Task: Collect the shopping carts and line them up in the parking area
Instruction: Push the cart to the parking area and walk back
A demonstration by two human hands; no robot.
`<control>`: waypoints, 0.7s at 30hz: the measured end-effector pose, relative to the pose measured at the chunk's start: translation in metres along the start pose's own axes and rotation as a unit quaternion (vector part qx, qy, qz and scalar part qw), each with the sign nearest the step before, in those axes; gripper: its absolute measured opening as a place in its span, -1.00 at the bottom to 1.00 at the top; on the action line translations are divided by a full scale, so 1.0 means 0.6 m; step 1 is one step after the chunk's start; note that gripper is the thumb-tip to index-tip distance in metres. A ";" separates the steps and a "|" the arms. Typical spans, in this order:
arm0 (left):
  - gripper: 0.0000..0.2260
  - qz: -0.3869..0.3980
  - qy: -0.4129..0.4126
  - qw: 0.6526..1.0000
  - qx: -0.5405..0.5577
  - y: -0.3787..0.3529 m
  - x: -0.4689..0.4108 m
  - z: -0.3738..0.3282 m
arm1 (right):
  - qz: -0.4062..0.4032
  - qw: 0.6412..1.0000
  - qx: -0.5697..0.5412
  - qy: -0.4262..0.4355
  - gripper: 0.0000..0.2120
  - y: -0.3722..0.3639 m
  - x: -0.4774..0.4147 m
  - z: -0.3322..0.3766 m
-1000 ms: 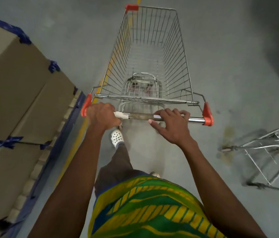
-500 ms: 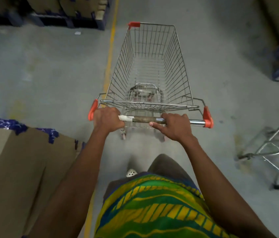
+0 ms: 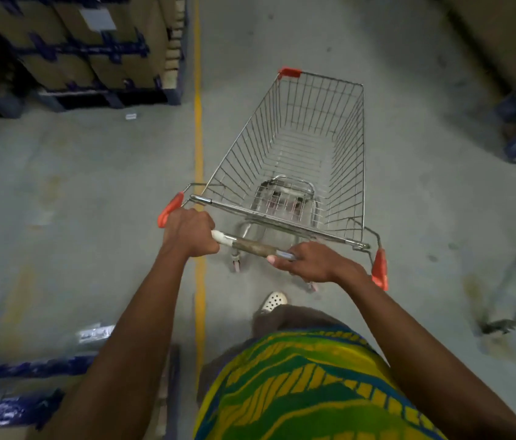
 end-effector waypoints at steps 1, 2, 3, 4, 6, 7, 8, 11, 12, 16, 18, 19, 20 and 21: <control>-0.59 0.006 -0.008 1.000 -0.015 0.009 -0.026 0.016 | 0.016 0.999 -0.037 -0.010 -0.17 0.010 -0.018 0.008; -0.60 0.013 -0.014 0.999 -0.032 0.018 -0.051 0.032 | 0.029 0.997 -0.071 -0.023 -0.19 0.021 -0.034 0.016; -0.63 0.020 -0.021 0.998 -0.048 0.024 -0.075 0.047 | 0.042 0.993 -0.100 -0.039 -0.20 0.031 -0.050 0.025; -0.67 0.023 -0.029 0.997 -0.065 0.029 -0.098 0.060 | 0.059 0.989 -0.125 -0.056 -0.21 0.039 -0.065 0.034; -0.74 0.003 -0.040 0.994 -0.098 0.043 -0.147 0.085 | 0.098 0.973 -0.190 -0.086 -0.25 0.048 -0.097 0.046; -0.74 -0.012 -0.043 0.993 -0.108 0.053 -0.174 0.097 | 0.115 0.961 -0.231 -0.101 -0.29 0.055 -0.115 0.050; -0.73 -0.028 -0.039 0.993 -0.107 0.063 -0.201 0.111 | 0.129 0.947 -0.275 -0.109 -0.33 0.063 -0.133 0.055; -0.76 -0.070 -0.041 0.994 -0.079 0.091 -0.293 0.153 | 0.120 0.916 -0.368 -0.107 -0.38 0.084 -0.189 0.072; -0.77 -0.088 -0.042 0.993 -0.064 0.095 -0.316 0.167 | 0.100 0.921 -0.361 -0.106 -0.39 0.093 -0.201 0.081; -0.77 -0.090 -0.078 0.990 -0.081 0.120 -0.447 0.173 | -0.044 0.945 -0.290 -0.146 -0.34 0.151 -0.245 0.090; -0.80 -0.095 -0.114 0.986 -0.079 0.132 -0.500 0.159 | -0.070 0.939 -0.295 -0.163 -0.32 0.167 -0.258 0.083; -0.81 -0.093 -0.129 0.984 -0.084 0.138 -0.521 0.150 | -0.084 0.935 -0.297 -0.172 -0.35 0.173 -0.263 0.078; -0.82 -0.097 -0.142 0.981 -0.089 0.144 -0.541 0.136 | -0.098 0.930 -0.304 -0.182 -0.39 0.180 -0.264 0.071; -0.81 -0.100 -0.152 0.979 -0.096 0.152 -0.558 0.120 | -0.114 0.924 -0.310 -0.191 -0.43 0.185 -0.264 0.064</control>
Point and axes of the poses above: each hand's wrist, its own x-axis away from the middle knuckle, its own y-axis out of the back of the hand, z = x × y, the point moved 6 cm from there along -x, towards the middle knuckle, and after that the axes turned 6 degrees about x, right-handed, at the moved point
